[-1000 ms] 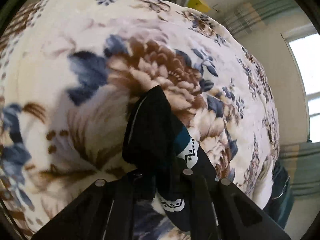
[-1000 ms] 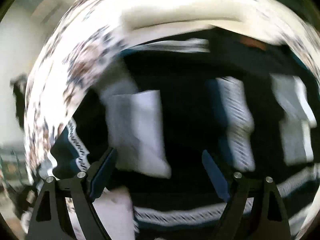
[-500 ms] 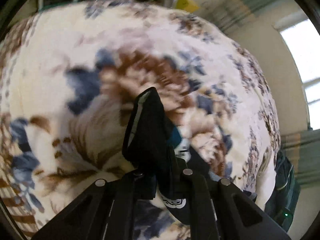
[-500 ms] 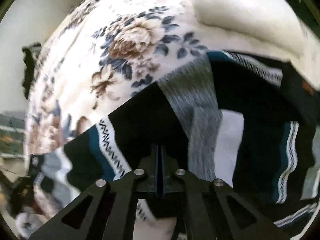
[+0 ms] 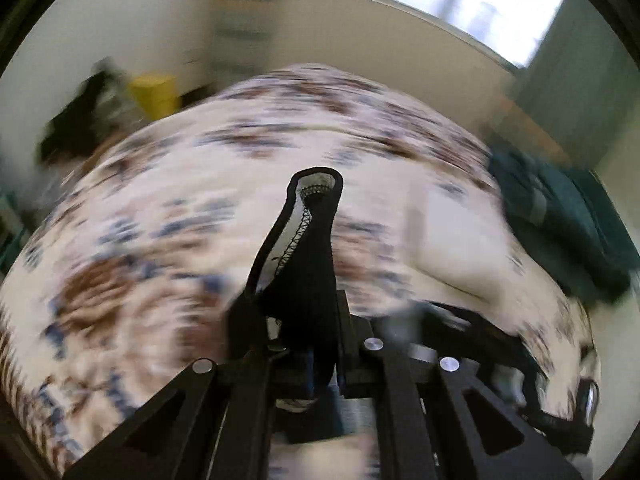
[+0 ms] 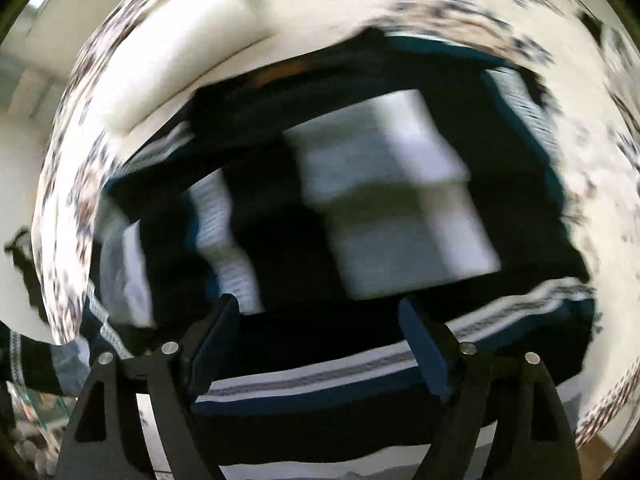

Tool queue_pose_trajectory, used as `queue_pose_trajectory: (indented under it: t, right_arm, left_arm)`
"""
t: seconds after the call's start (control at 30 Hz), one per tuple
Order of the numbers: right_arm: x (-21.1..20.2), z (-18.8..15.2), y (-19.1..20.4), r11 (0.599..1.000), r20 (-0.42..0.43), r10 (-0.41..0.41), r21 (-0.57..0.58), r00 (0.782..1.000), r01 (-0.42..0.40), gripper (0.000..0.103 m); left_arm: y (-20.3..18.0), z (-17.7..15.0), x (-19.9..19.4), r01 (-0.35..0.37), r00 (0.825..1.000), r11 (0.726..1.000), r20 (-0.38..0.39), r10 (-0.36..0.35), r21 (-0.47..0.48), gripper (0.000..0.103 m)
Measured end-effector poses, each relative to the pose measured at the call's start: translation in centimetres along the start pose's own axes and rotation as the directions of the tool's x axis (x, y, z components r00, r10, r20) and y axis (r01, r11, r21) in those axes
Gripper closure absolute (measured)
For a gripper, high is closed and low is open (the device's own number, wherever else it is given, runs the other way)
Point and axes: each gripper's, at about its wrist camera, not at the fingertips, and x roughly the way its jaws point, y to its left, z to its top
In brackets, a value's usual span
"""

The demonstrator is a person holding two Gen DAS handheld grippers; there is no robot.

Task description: Fold small clothes

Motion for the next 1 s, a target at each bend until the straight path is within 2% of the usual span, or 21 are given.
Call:
queue_pose_trajectory:
  t: [0.1, 0.13, 0.23, 0.3, 0.43, 0.5, 0.53, 0.6, 0.63, 0.67, 0.7, 0.73, 0.77, 0.8, 0.9, 0.97, 1.0]
  right_arm:
    - [-1.0, 1.2, -4.2, 0.998, 0.013, 0.021, 0.053, 1.0, -0.022, 0.019]
    - [-1.5, 1.6, -5.7, 0.998, 0.018, 0.024, 0.062, 1.0, -0.025, 0.019]
    - [-2.8, 3.0, -9.7, 0.997, 0.023, 0.023, 0.067, 0.999, -0.025, 0.019]
    - [-3.4, 3.8, -12.7, 0.997, 0.019, 0.017, 0.071, 1.0, -0.018, 0.019]
    - [-4.3, 5.2, -18.5, 0.997, -0.007, 0.005, 0.072, 1.0, -0.004, 0.019]
    - [-4.4, 5.7, -20.8, 0.998, -0.029, 0.004, 0.061, 1.0, -0.003, 0.019]
    - [-4.5, 5.9, -21.9, 0.998, -0.039, 0.01, 0.056, 0.999, -0.008, 0.019]
    - [-4.9, 6.4, -24.1, 0.998, -0.055, 0.037, 0.048, 0.998, -0.035, 0.019]
    - [-5.3, 6.8, -25.3, 0.997, -0.064, 0.058, 0.046, 0.996, -0.055, 0.019]
    - [-5.5, 7.1, -26.0, 0.997, -0.069, 0.072, 0.047, 0.995, -0.069, 0.019]
    - [-6.0, 7.4, -27.1, 0.994, -0.073, 0.095, 0.053, 0.993, -0.091, 0.019]
    - [-6.4, 7.9, -28.0, 0.991, -0.082, 0.122, 0.058, 0.989, -0.117, 0.019]
    - [-6.8, 8.1, -28.5, 0.988, -0.088, 0.144, 0.064, 0.986, -0.139, 0.019]
    - [-7.2, 8.5, -28.9, 0.983, -0.091, 0.175, 0.071, 0.98, -0.169, 0.019]
    - [-8.3, 10.0, -28.7, 0.962, -0.098, 0.271, 0.054, 0.957, -0.267, 0.019]
    - [-8.1, 11.3, -27.0, 0.949, -0.105, 0.316, 0.013, 0.943, -0.316, 0.019]
    - [-7.8, 11.9, -26.0, 0.942, -0.111, 0.333, -0.004, 0.936, -0.335, 0.019]
  left_arm:
    - [-9.8, -1.6, 2.6, 0.097, 0.994, 0.989, -0.052, -0.092, 0.116, 0.098]
    - [-14.1, -2.8, 4.0, 0.134, 0.989, 0.979, -0.085, -0.122, 0.154, 0.098]
    - [-23.6, -6.3, 7.4, 0.226, 0.966, 0.948, -0.172, -0.19, 0.223, 0.098]
    - [-28.6, -8.5, 9.1, 0.266, 0.952, 0.928, -0.22, -0.21, 0.262, 0.098]
    - [-37.2, -14.3, 13.6, 0.31, 0.919, 0.898, -0.341, -0.198, 0.312, 0.097]
    - [-39.9, -16.6, 15.7, 0.292, 0.904, 0.906, -0.399, -0.156, 0.307, 0.093]
    - [-40.8, -17.4, 16.6, 0.271, 0.902, 0.91, -0.414, -0.126, 0.314, 0.093]
    - [-41.6, -19.1, 16.9, 0.219, 0.909, 0.912, -0.411, -0.062, 0.346, 0.091]
    - [-41.5, -19.6, 16.8, 0.197, 0.918, 0.913, -0.393, -0.044, 0.358, 0.087]
    - [-41.1, -19.9, 16.3, 0.184, 0.922, 0.914, -0.385, -0.033, 0.362, 0.065]
    - [-40.4, -20.0, 15.9, 0.176, 0.924, 0.914, -0.381, -0.026, 0.364, 0.032]
    - [-39.4, -20.1, 15.0, 0.149, 0.933, 0.916, -0.359, -0.005, 0.373, 0.018]
    - [-38.4, -20.1, 14.1, 0.12, 0.942, 0.918, -0.336, 0.015, 0.378, 0.011]
    - [-37.5, -20.2, 13.5, 0.1, 0.947, 0.922, -0.32, 0.027, 0.375, 0.011]
    - [-32.0, -20.4, 10.8, -0.057, 0.955, 0.943, -0.257, 0.147, 0.329, 0.011]
    - [-28.5, -20.4, 9.9, -0.145, 0.944, 0.946, -0.245, 0.22, 0.291, 0.011]
    - [-25.7, -20.2, 9.3, -0.201, 0.932, 0.946, -0.248, 0.265, 0.255, 0.011]
